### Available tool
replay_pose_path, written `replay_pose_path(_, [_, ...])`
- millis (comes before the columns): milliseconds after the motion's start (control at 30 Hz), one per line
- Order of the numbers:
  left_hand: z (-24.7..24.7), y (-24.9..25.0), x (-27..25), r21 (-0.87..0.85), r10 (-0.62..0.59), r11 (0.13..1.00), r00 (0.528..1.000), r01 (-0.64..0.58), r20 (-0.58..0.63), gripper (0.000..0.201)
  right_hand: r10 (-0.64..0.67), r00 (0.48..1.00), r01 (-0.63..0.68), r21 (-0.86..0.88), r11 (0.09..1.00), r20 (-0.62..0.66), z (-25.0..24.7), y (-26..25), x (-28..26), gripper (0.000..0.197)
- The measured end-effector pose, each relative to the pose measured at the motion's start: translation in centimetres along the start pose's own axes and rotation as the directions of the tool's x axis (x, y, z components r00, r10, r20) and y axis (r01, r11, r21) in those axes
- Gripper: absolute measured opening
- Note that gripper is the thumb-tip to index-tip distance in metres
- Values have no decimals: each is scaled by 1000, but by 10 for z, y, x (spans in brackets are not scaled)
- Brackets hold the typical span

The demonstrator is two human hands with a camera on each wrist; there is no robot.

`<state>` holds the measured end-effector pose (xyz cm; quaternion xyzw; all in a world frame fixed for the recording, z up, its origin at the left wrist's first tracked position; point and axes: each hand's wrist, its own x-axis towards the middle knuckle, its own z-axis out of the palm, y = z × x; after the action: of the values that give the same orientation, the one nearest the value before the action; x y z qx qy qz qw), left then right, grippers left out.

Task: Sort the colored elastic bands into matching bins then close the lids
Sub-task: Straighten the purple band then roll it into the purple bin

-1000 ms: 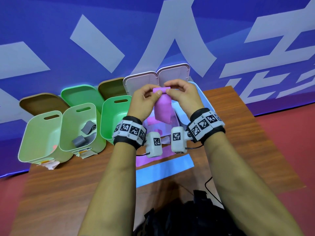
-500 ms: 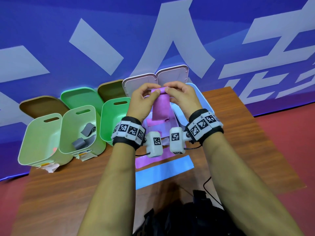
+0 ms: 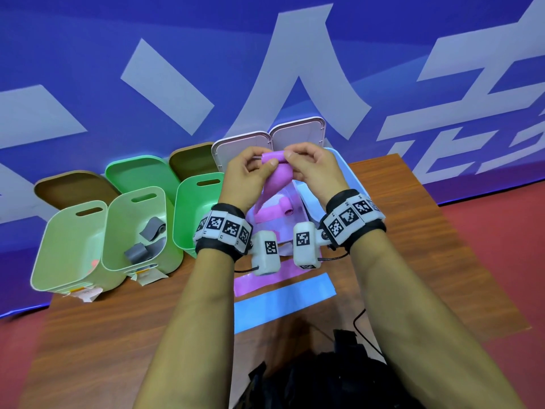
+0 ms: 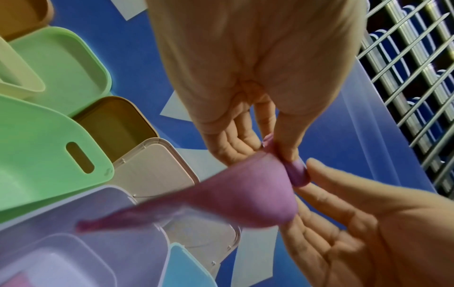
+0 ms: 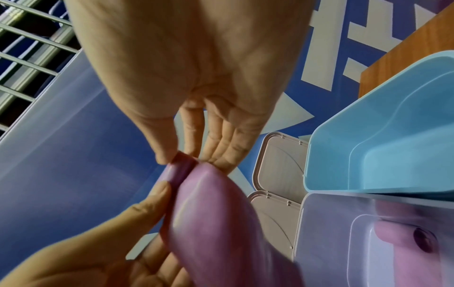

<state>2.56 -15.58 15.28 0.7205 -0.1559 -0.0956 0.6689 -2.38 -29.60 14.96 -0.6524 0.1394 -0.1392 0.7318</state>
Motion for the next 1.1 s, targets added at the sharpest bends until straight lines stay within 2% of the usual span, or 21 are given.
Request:
replay_pose_path(233, [1, 1, -4, -5, -19, 1000, 999, 19, 31, 20, -64, 998, 62, -55, 997, -24, -2, 1, 1, 11])
replay_pose_path(467, [1, -4, -2, 20, 26, 999, 1000, -26, 4, 9, -82, 997, 81, -77, 994, -11, -3, 1, 0, 20])
replay_pose_path(633, [-2, -4, 0, 1, 40, 999, 999, -41, 28, 16, -37, 999, 38, 70, 997, -9, -2, 5, -3, 13])
replay_pose_path(733, [-3, -6, 1, -27, 4, 1000, 1000, -4, 8, 19, -56, 998, 56, 35, 998, -14, -1, 6, -2, 16])
replay_pose_path(833, [-2, -8, 1, -35, -60, 998, 998, 60, -9, 11, -73, 997, 73, -6, 997, 1, -3, 6, -3, 20])
replay_pose_path(967, [-1, -11, -1, -6, -21, 1000, 1000, 21, 8, 12, -69, 998, 69, -23, 997, 10, -2, 6, -4, 21])
replay_pose_path(1100, [-4, -10, 1, -2, 11, 1000, 1000, -11, 18, 7, -52, 999, 52, 15, 999, -12, 2, 8, -3, 10])
